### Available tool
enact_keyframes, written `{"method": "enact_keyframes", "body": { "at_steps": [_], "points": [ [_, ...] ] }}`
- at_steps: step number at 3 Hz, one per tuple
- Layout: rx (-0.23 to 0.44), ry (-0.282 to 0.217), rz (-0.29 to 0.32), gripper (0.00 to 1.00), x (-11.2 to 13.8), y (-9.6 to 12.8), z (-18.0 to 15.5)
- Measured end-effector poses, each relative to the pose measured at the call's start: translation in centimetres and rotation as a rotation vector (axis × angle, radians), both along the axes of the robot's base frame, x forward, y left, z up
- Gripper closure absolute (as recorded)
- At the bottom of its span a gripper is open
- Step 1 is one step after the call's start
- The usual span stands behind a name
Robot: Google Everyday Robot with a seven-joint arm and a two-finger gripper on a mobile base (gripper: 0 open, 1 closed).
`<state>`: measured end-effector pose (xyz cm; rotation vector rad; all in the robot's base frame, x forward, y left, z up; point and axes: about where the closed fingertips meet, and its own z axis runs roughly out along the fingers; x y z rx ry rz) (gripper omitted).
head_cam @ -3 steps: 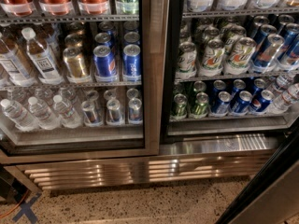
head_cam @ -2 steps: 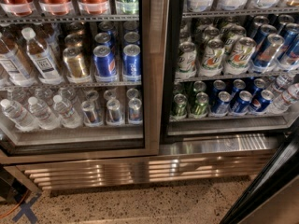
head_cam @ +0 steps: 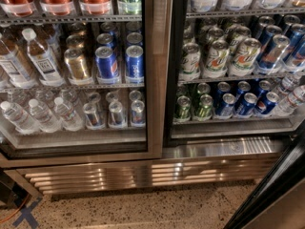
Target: Open right fridge door
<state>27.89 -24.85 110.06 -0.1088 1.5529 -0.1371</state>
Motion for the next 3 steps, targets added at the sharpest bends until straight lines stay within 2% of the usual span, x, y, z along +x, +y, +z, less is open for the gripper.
{"method": "enact_keyframes", "body": {
  "at_steps": [3],
  "points": [
    [0.0,0.0,0.0,0.0,0.0,0.0,0.0]
  ]
}}
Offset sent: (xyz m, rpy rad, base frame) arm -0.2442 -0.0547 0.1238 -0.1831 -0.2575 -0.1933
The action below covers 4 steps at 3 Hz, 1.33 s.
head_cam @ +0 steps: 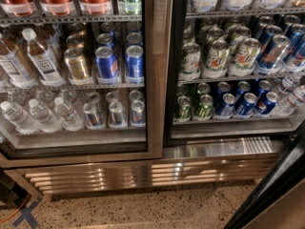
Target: Open right fridge door
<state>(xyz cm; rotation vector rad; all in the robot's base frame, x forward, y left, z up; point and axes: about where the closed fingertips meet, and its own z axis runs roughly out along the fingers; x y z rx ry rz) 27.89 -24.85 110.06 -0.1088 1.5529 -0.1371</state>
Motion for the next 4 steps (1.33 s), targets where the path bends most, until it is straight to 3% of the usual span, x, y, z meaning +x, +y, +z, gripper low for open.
{"method": "enact_keyframes", "body": {
  "at_steps": [4],
  "points": [
    [0.0,0.0,0.0,0.0,0.0,0.0,0.0]
  ]
}}
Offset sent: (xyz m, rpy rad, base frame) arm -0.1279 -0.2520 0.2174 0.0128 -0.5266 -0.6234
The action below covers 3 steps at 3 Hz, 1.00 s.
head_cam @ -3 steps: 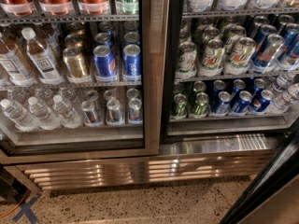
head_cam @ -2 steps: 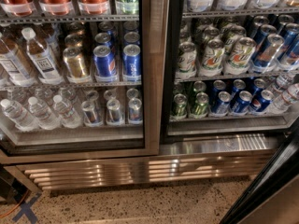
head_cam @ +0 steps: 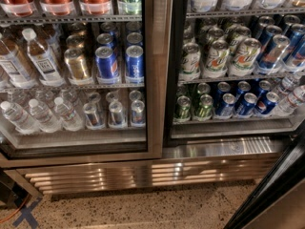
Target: Open right fridge door
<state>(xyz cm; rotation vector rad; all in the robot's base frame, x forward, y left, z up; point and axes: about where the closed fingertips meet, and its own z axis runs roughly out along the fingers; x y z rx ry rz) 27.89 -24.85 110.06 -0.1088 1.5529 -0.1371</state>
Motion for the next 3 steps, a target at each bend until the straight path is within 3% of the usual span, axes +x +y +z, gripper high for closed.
{"method": "enact_keyframes", "body": {
  "at_steps": [3],
  "points": [
    [0.0,0.0,0.0,0.0,0.0,0.0,0.0]
  ]
}}
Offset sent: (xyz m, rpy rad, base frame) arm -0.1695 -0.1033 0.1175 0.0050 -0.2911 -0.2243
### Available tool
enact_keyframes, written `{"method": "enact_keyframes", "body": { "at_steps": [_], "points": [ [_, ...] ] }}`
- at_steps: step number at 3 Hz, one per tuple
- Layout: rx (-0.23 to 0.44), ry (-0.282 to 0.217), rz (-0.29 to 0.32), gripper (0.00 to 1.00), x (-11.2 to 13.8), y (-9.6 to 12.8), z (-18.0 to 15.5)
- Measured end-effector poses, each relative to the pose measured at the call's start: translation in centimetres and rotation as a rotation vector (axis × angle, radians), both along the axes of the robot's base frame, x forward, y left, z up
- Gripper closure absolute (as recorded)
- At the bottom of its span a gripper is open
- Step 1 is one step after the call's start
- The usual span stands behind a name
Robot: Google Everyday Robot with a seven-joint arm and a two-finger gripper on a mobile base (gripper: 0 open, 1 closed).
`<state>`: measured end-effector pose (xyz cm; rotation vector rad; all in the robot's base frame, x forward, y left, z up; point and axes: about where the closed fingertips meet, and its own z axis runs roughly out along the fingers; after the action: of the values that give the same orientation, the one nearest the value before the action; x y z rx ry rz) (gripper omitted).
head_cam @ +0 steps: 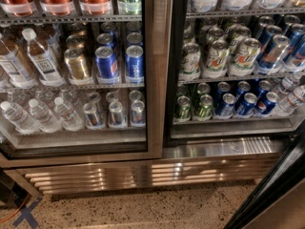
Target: Open right fridge door
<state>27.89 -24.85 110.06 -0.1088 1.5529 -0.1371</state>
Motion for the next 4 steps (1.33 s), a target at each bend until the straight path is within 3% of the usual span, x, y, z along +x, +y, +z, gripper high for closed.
{"method": "enact_keyframes", "body": {
  "at_steps": [4],
  "points": [
    [0.0,0.0,0.0,0.0,0.0,0.0,0.0]
  ]
}}
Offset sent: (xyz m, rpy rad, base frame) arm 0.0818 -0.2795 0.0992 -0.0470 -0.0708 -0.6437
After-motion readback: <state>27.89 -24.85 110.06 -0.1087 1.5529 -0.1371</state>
